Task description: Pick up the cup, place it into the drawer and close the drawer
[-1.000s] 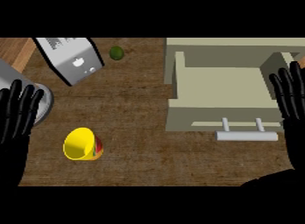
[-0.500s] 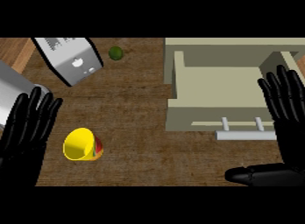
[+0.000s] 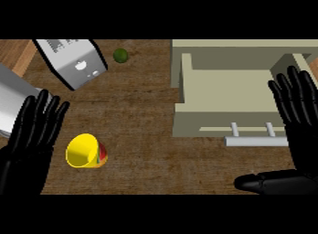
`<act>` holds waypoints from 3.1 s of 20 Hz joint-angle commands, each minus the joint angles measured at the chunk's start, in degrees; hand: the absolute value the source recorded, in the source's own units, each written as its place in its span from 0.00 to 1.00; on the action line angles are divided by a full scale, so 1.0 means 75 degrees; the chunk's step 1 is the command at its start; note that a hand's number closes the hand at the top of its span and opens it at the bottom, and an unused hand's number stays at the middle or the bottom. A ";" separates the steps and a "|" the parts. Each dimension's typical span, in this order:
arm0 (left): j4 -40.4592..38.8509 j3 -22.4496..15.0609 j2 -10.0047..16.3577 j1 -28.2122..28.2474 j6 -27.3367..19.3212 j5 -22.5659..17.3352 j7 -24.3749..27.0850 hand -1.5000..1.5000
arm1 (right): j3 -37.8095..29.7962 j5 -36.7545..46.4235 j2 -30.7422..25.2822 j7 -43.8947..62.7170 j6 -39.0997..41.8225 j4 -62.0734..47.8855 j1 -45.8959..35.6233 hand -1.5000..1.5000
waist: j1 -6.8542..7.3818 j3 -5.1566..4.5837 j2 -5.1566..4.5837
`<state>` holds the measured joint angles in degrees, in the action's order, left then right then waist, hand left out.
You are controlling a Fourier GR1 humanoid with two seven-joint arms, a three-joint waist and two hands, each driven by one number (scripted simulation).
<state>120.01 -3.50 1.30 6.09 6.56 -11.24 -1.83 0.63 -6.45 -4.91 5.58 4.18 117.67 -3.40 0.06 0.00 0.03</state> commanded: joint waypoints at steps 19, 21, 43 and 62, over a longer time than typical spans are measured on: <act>-0.1505 0.0605 0.0191 0.0895 0.0403 0.0311 0.1037 0.00 | -0.0334 -0.0098 -0.0089 0.0140 0.0233 -0.0050 -0.0177 0.00 | 0.0004 -0.0001 -0.0001; -0.1810 0.0698 0.0190 0.1109 0.0503 0.0374 0.1457 0.00 | -0.0292 0.0073 0.0048 -0.0277 0.0171 -0.0418 -0.0313 0.00 | 0.0018 -0.0001 -0.0003; -0.5835 0.1362 0.0258 -0.0004 0.0685 0.1038 0.3781 0.00 | -0.0252 -0.0022 0.0160 0.0226 0.0133 -0.0234 -0.0416 0.00 | -0.0005 -0.0001 -0.0004; -0.9435 0.1868 0.0756 -0.1290 0.0880 0.1231 0.6034 0.00 | 0.0307 0.0411 0.0461 0.0272 0.0080 0.0402 0.0081 0.00 | -0.0030 -0.0003 -0.0004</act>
<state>55.09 10.94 7.06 -1.71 13.36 -3.57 39.37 -1.19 -6.92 -4.07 7.86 6.63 118.06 -5.25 -0.07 0.00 0.00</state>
